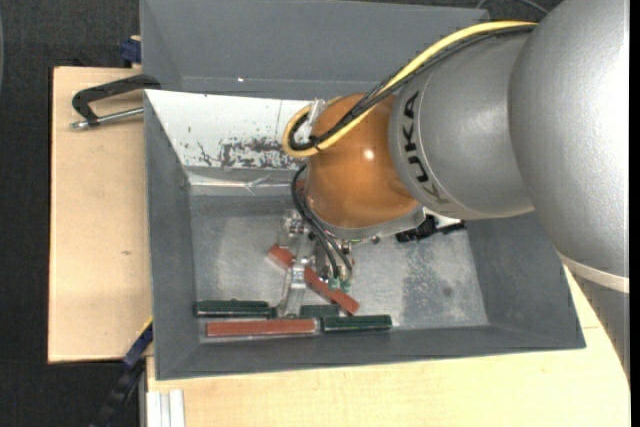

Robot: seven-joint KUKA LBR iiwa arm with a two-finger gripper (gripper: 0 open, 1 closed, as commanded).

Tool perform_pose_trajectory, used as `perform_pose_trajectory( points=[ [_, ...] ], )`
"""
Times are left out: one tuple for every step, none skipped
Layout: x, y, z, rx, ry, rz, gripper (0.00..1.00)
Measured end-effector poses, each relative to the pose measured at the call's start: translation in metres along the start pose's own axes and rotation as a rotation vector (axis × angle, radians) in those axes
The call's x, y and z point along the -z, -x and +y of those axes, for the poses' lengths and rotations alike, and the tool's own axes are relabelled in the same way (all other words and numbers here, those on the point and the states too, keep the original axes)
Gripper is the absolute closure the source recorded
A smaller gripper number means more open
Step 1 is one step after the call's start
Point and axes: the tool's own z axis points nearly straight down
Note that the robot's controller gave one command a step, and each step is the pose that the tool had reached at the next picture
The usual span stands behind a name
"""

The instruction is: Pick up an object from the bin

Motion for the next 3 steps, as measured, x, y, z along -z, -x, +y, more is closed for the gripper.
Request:
perform_pose_trajectory(
  points=[
    [-0.007, 0.011, -0.020, -0.221, 0.001, -0.002, 0.00],
    [-0.040, -0.004, -0.015, -0.242, -0.001, 0.001, 0.00],
    [-0.037, -0.002, -0.014, -0.375, 0.003, -0.002, 1.00]
  ],
)
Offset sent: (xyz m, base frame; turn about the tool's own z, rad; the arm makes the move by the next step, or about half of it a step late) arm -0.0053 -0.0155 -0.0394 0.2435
